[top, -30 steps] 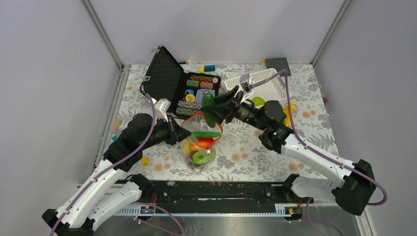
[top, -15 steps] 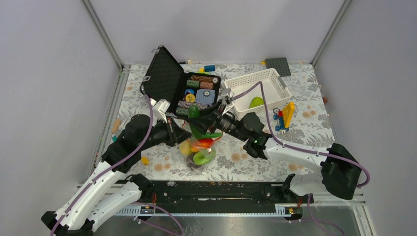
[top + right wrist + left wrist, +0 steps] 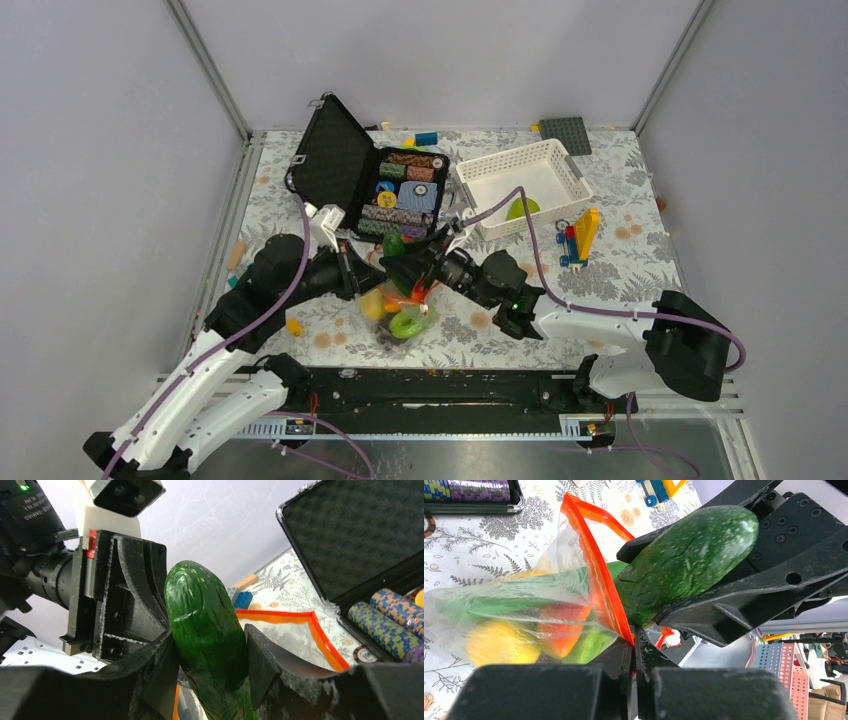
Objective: Place the food in the zip-top bag and seal the zipper
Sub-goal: Place the fake vegetable in the zipper food storage bag.
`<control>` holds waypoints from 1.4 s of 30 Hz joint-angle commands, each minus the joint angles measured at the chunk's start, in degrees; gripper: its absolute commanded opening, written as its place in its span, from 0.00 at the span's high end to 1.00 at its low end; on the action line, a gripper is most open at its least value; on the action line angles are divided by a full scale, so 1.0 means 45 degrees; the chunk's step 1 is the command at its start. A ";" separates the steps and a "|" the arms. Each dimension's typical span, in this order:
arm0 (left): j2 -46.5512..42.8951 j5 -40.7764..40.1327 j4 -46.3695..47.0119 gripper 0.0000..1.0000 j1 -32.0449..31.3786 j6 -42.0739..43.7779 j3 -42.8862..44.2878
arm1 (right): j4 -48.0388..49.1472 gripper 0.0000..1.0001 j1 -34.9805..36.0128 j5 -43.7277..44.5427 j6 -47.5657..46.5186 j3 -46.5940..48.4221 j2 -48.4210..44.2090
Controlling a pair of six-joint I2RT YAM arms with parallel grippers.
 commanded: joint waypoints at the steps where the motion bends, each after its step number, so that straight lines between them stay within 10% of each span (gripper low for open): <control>1: -0.0374 -0.0077 0.1092 0.99 0.0034 -0.0073 0.0140 | -0.1475 0.71 0.0563 0.0121 0.0214 0.0279 -0.0333; 19: -0.0378 -0.0426 0.0577 0.99 0.0030 0.0202 0.0599 | -1.1752 0.56 0.1281 -0.0004 0.0751 0.4150 0.0493; 42: -0.0698 -0.0301 0.0560 0.99 0.0044 0.0251 0.0305 | -1.2886 0.01 0.1297 0.1983 -0.1968 0.6047 -0.1158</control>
